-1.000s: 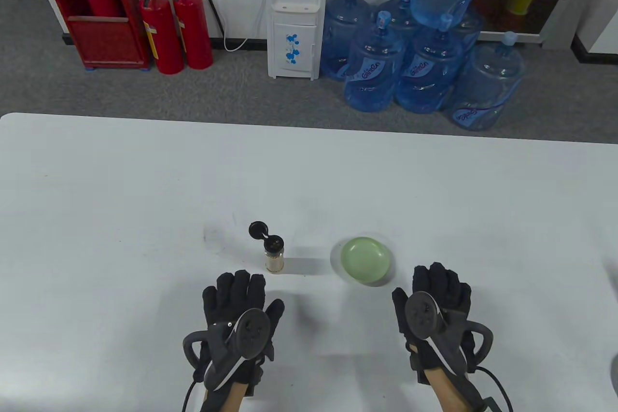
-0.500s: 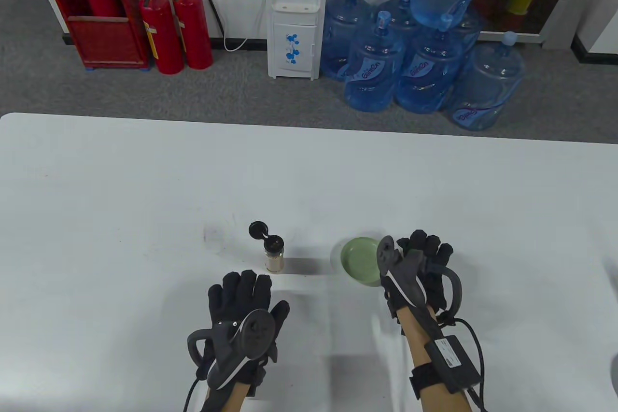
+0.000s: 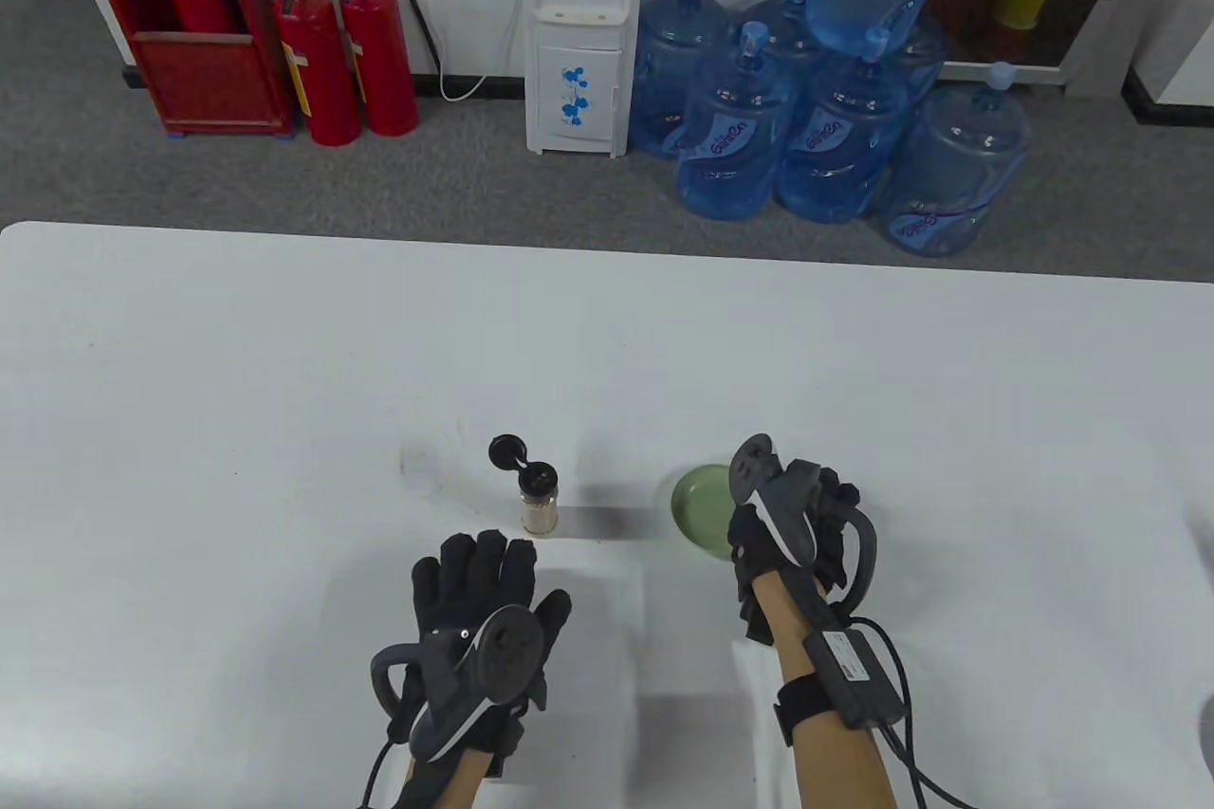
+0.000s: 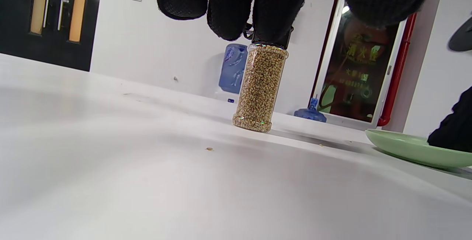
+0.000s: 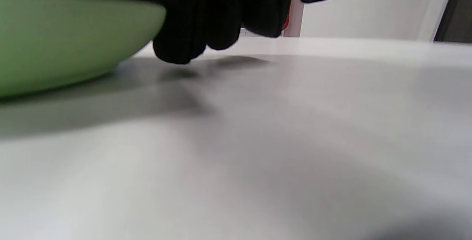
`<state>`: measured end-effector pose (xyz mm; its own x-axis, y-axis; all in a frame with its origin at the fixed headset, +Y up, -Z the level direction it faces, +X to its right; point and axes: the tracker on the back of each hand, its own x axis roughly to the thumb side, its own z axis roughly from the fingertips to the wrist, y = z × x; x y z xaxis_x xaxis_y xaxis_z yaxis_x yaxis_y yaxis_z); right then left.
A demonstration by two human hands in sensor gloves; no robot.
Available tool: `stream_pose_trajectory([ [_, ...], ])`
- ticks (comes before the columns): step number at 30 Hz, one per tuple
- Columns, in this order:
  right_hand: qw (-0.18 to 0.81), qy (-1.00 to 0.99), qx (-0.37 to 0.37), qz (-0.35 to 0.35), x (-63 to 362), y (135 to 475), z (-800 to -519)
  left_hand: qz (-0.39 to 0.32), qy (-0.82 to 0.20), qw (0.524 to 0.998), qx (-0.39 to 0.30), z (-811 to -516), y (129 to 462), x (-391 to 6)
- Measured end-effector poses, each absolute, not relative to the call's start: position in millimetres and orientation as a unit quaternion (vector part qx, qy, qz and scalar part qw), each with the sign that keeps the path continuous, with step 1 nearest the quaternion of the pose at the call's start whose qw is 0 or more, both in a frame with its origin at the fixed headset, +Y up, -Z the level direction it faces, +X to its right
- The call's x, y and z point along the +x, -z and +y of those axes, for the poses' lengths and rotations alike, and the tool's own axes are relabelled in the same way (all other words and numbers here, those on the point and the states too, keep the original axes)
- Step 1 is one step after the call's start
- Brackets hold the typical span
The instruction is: Hold seasoning dish and receive white sesame seeds shaken from seasoning bottle
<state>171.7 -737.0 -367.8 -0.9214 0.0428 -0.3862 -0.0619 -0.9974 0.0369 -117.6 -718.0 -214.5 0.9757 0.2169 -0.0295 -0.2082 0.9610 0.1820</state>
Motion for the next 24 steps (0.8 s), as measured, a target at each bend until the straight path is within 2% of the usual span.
stream_pose_trajectory([
  [3, 0.114, -0.974, -0.194, -0.004, 184, 353, -722, 0.025, -0.109, 0.990, 0.088, -718, 214, -118],
  [11, 0.183, -0.968, -0.152, -0.076, 205, 282, -681, 0.033, -0.109, 0.990, 0.080, -718, 215, -119],
  [14, 0.222, -0.958, -0.157, -0.089, 211, 263, -685, 0.043, -0.112, 0.990, 0.075, -720, 216, -122],
  [17, 0.255, -0.948, -0.162, -0.102, 215, 257, -703, 0.049, -0.118, 0.990, 0.064, -723, 217, -125],
  [19, 0.246, -0.952, -0.159, -0.085, 214, 259, -709, 0.055, -0.134, 0.989, 0.042, -726, 219, -127],
  [24, 0.221, -0.959, -0.149, -0.100, 210, 253, -710, 0.073, -0.181, 0.980, 0.024, -730, 222, -131],
])
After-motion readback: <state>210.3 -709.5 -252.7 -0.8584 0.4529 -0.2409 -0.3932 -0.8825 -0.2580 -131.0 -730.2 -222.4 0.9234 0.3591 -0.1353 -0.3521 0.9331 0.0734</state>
